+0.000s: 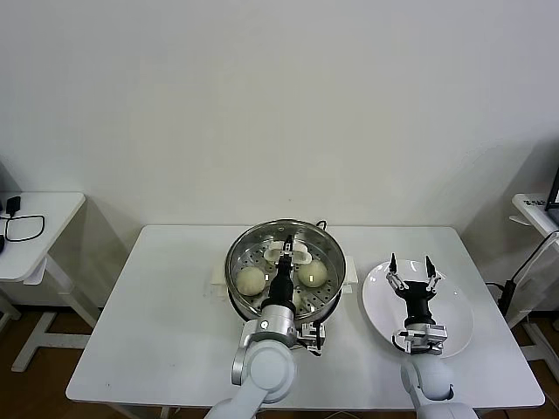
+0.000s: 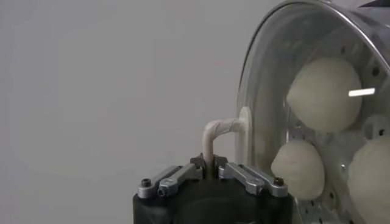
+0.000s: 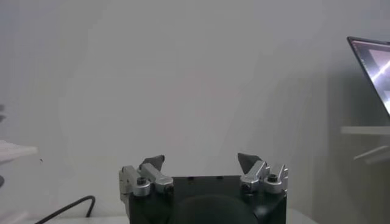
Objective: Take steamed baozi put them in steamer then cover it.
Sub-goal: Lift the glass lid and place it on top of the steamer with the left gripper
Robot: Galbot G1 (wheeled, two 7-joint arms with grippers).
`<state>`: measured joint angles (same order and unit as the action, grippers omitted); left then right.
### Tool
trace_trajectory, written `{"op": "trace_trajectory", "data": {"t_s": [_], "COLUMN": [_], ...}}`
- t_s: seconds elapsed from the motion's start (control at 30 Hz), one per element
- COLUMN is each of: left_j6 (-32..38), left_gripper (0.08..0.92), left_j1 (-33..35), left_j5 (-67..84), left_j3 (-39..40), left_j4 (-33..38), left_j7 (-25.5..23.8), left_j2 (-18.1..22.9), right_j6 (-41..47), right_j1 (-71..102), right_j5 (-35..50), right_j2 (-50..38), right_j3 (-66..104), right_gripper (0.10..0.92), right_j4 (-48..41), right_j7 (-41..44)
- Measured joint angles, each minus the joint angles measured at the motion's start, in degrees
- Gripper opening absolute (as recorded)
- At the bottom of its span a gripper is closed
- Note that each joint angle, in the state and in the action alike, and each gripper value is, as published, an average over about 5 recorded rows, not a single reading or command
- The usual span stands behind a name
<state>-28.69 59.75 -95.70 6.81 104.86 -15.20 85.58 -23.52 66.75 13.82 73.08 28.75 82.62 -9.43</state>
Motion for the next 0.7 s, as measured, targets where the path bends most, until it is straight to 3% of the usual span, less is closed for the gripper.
{"op": "trace_trajectory", "data": {"t_s": [0.53,0.7], "left_j6": [0.6,0.6], "left_gripper": [0.191,0.296], "left_j1": [0.2,0.2], "left_j5": [0.2,0.8], "left_j3": [-0.8,-0.9], "left_j4": [-0.7,-0.4], "left_j7": [-0.1,0.1], "left_j2": [0.1,0.2], "right_j6": [-0.2,-0.2], "right_j1": [0.1,0.2], "right_j5": [-0.3,-0.3], "right_j2": [0.2,0.1], "right_j3": [0.0,0.0], "right_gripper": [0.823,0.823], "right_j4": [0.1,0.2], "right_j7": [0.0,0.0]}}
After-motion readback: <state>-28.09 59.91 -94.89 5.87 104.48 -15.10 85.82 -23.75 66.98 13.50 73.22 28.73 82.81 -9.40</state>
